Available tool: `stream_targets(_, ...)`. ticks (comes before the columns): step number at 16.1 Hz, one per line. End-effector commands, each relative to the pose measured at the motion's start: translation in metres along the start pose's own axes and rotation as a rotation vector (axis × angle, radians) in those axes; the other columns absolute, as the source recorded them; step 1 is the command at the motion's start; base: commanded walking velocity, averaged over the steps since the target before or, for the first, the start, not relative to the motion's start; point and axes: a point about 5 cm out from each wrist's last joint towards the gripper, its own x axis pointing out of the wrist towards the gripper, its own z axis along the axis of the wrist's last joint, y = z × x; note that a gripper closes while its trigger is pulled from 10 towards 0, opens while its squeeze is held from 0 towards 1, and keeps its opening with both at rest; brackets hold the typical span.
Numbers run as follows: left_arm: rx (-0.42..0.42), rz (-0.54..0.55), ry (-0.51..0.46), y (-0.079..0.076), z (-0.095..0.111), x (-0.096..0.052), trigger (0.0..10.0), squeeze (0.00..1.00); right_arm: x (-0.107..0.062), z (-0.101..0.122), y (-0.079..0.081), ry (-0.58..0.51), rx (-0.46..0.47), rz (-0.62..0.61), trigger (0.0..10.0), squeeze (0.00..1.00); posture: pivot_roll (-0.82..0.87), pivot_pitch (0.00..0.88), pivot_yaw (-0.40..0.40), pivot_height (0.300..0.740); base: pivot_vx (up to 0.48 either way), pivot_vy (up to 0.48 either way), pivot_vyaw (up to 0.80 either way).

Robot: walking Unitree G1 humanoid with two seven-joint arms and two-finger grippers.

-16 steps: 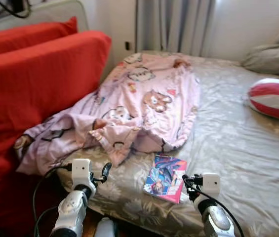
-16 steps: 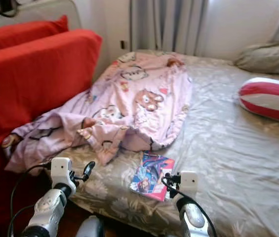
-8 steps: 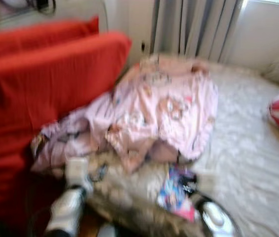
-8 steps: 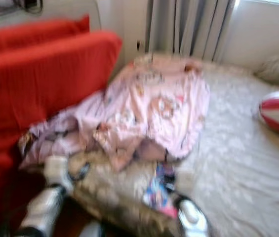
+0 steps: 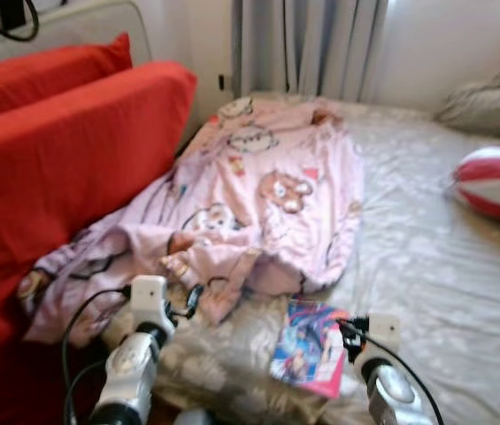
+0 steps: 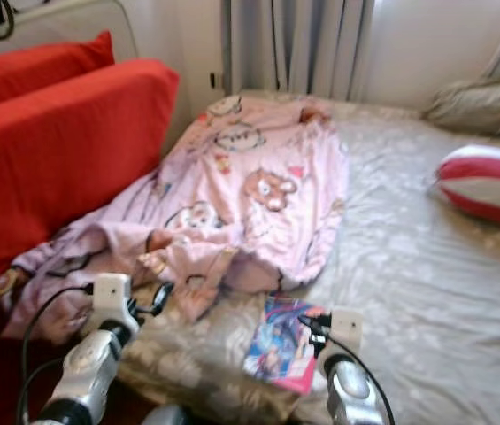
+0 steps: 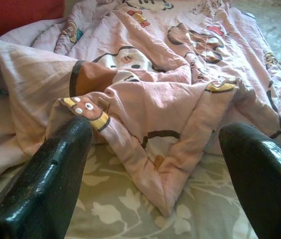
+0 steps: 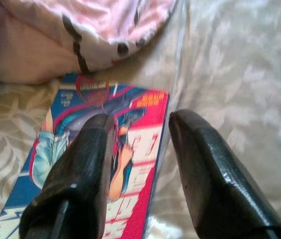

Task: Clean up the room

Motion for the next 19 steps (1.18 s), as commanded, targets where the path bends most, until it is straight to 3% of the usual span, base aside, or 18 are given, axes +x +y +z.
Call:
stream_targets(1,0.001,-0.01,0.0,0.001,0.001,-0.001,10.0,0.0,-0.001,-0.008,-0.005,0.073,0.02,-0.027,10.0,0.0,0.05,0.073,-0.008,0.646,0.0,0.0,0.0)
stream_targets(2,0.001,-0.011,-0.002,0.001,0.002,-0.001,10.0,0.0,0.0,-0.007,-0.006,0.082,0.04,-0.036,10.0,0.03,0.05,0.087,-0.008,0.646,0.0,0.0,0.0)
stream_targets(3,0.002,-0.009,-0.003,0.002,0.002,-0.001,10.0,0.0,0.001,-0.005,-0.008,0.088,0.074,-0.044,10.0,1.0,0.06,0.101,-0.006,0.646,0.0,0.0,0.0)
stream_targets(6,0.016,-0.024,-0.011,0.005,0.003,-0.007,10.0,0.0,0.002,-0.007,-0.007,0.112,0.139,-0.067,10.0,1.0,0.08,0.169,0.017,0.646,0.0,0.0,0.0)
stream_targets(7,0.02,-0.029,-0.007,0.005,0.003,-0.008,10.0,0.0,0.002,-0.006,-0.007,0.109,0.157,-0.07,10.0,0.63,0.08,0.188,0.023,0.646,0.0,0.0,0.0)
stream_targets(8,0.027,-0.033,-0.008,0.006,0.004,-0.009,10.0,0.0,0.002,-0.006,-0.007,0.106,0.188,-0.073,10.0,0.15,0.09,0.208,0.029,0.646,0.0,0.0,0.0)
stream_targets(9,0.031,-0.028,-0.012,0.01,0.005,-0.011,10.0,0.0,0.002,-0.006,-0.008,0.107,0.212,-0.083,10.0,0.0,0.09,0.228,0.035,0.646,0.0,0.0,0.0)
stream_targets(10,0.04,-0.019,-0.019,0.015,0.009,-0.013,10.0,0.0,0.002,-0.006,-0.01,0.113,0.202,-0.099,10.0,0.0,0.1,0.247,0.043,0.646,0.0,0.0,0.0)
stream_targets(11,0.061,-0.023,-0.034,0.022,0.017,-0.016,10.0,0.0,0.003,-0.001,-0.013,0.125,-0.053,-0.067,10.0,0.0,0.11,0.273,0.053,0.646,0.0,0.0,0.0)
stream_targets(14,0.07,-0.025,-0.046,0.026,0.025,-0.02,10.0,0.0,0.004,0.005,-0.022,0.144,-0.083,-0.071,10.0,0.0,0.12,0.297,0.057,0.646,0.0,0.0,0.0)
stream_targets(15,0.072,-0.023,-0.049,0.026,0.026,-0.023,10.0,0.0,0.005,0.008,-0.025,0.142,-0.156,-0.063,10.0,0.0,0.12,0.307,0.059,0.646,0.0,0.0,0.0)
stream_targets(16,0.071,-0.02,-0.045,0.027,0.025,-0.026,10.0,0.0,0.005,0.009,-0.027,0.139,-0.079,-0.07,10.0,0.0,0.12,0.315,0.059,0.646,0.0,0.0,0.0)
stream_targets(17,0.07,-0.013,-0.032,0.028,0.023,-0.032,10.0,0.0,0.005,0.011,-0.033,0.141,0.075,-0.106,10.0,0.0,0.13,0.324,0.063,0.646,0.0,0.0,0.0)
stream_targets(18,0.069,-0.009,-0.026,0.029,0.022,-0.035,10.0,0.0,0.005,0.012,-0.034,0.144,0.048,-0.1,10.0,0.0,0.13,0.326,0.063,0.646,0.0,0.0,0.0)
stream_targets(19,0.069,-0.005,-0.018,0.03,0.021,-0.039,10.0,0.0,0.005,0.014,-0.034,0.146,-0.091,-0.069,10.0,0.0,0.14,0.329,0.067,0.646,0.0,0.0,0.0)
